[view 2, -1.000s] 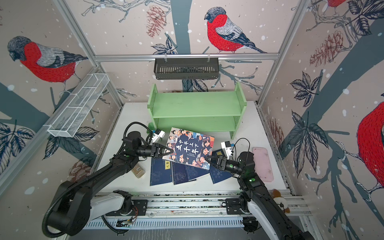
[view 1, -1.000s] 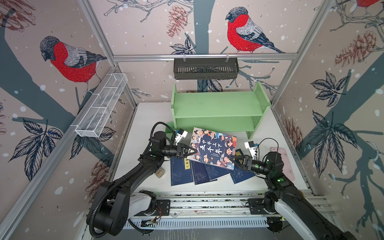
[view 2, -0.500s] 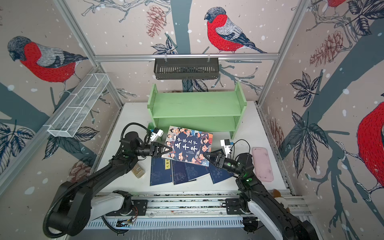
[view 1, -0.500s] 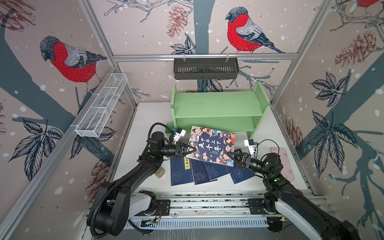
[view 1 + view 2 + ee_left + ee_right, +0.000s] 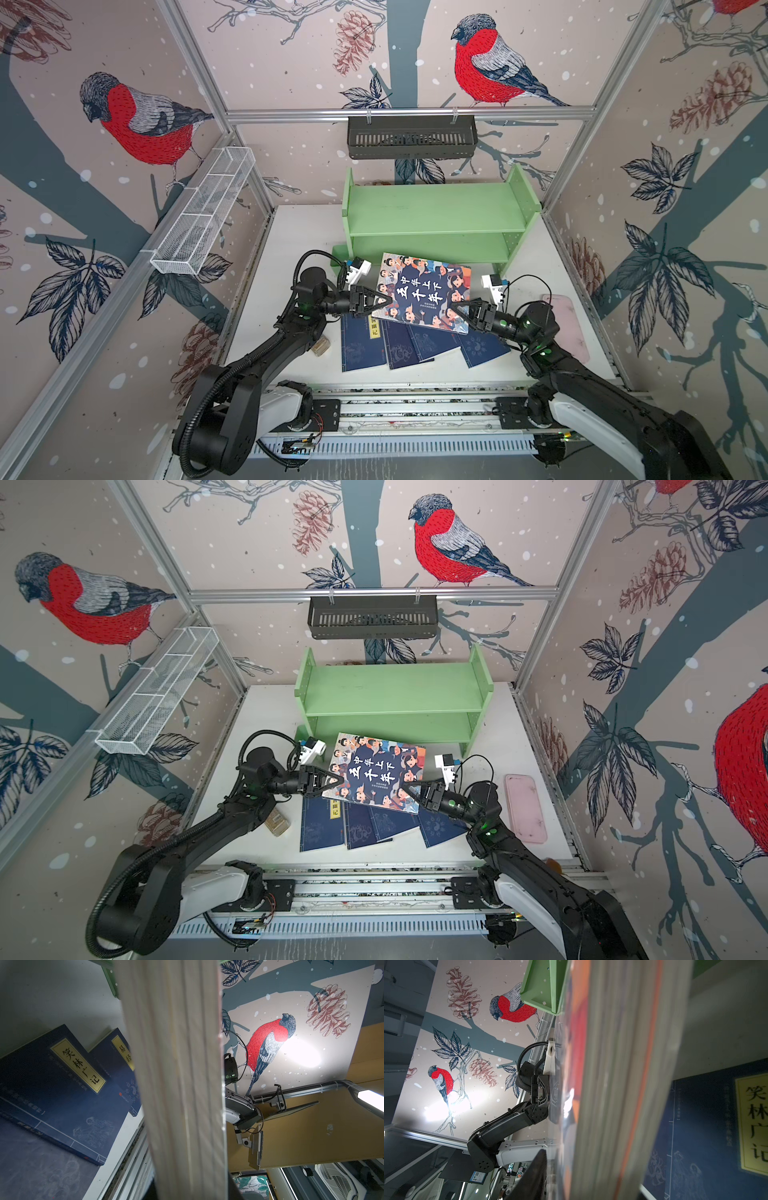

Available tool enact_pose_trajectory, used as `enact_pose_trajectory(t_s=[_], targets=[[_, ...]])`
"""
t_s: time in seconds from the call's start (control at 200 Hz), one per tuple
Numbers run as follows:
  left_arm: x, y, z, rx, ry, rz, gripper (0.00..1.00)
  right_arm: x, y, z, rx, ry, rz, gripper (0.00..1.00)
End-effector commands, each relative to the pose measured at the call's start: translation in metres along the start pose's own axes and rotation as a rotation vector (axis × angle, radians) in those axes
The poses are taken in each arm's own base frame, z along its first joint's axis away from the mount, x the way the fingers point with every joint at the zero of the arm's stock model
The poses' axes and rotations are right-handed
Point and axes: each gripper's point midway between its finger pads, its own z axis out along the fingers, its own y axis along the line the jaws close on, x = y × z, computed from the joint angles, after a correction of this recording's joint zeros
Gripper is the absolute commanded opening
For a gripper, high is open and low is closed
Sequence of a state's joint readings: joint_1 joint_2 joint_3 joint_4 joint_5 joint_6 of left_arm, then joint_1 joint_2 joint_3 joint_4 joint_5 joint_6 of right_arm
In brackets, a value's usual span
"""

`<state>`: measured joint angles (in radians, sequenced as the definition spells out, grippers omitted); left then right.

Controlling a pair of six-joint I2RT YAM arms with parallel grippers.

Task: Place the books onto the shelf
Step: 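Lift the illustrated book off the blue books with both grippers, then carry the held book with both grippers toward the green shelf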

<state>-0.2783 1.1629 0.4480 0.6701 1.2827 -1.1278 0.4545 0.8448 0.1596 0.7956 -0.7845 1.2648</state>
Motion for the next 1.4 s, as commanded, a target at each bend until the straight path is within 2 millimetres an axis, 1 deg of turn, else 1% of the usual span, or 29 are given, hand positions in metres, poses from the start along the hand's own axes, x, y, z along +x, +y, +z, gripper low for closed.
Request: enact_pose_trajectory(t_s=[0.0,0.035,0.1,0.16,0.31,0.355,0.415,0.565,0.675,0.77,0.83,1.05,1.12,1.21,1.29,1.396], targets=[[-0.001,-0.029,-0.002,0.068,0.022,0.184,0.00,-0.006,0.018,0.002,-0.058,-0.018,-0.046,0.33],[-0.001,-0.029,-0.002,0.068,0.021,0.186,0.00,-0.007,0.020,0.002,-0.062,-0.018,-0.047,0.27],[-0.001,-0.029,-0.002,0.066,0.019,0.190,0.00,-0.008,0.021,0.003,-0.064,-0.018,-0.048,0.21],[-0.001,-0.028,-0.002,0.062,0.020,0.191,0.00,-0.008,0.023,0.003,-0.067,-0.018,-0.050,0.12],[-0.004,-0.023,-0.004,0.040,0.004,0.191,0.00,-0.012,0.033,0.005,-0.086,-0.021,-0.058,0.03],[-0.005,-0.021,-0.005,0.029,-0.005,0.189,0.00,-0.014,0.037,0.006,-0.091,-0.020,-0.060,0.02],[-0.007,-0.019,-0.007,0.016,-0.016,0.191,0.09,-0.016,0.042,0.007,-0.098,-0.019,-0.067,0.02],[-0.009,-0.017,-0.011,-0.004,-0.040,0.198,0.25,-0.022,0.052,0.009,-0.112,-0.021,-0.076,0.01],[-0.010,-0.016,-0.014,-0.013,-0.051,0.201,0.46,-0.026,0.060,0.011,-0.128,-0.021,-0.077,0.00],[-0.011,-0.014,-0.016,-0.022,-0.066,0.206,0.57,-0.030,0.067,0.013,-0.141,-0.021,-0.082,0.00],[-0.013,-0.014,-0.017,-0.027,-0.076,0.207,0.67,-0.032,0.071,0.013,-0.148,-0.022,-0.085,0.00],[-0.016,-0.019,-0.025,-0.035,-0.100,0.246,0.74,-0.038,0.089,0.013,-0.179,-0.028,-0.104,0.00],[-0.019,-0.017,-0.031,-0.056,-0.129,0.264,0.78,-0.040,0.094,0.014,-0.183,-0.025,-0.109,0.00],[-0.026,-0.014,-0.044,-0.095,-0.189,0.280,0.82,-0.044,0.101,0.016,-0.177,-0.016,-0.122,0.00],[-0.027,-0.019,-0.051,-0.094,-0.216,0.300,0.83,-0.050,0.108,0.016,-0.168,-0.020,-0.141,0.00],[-0.026,-0.033,-0.054,-0.074,-0.210,0.346,0.83,-0.061,0.119,0.016,-0.163,-0.023,-0.162,0.00]])
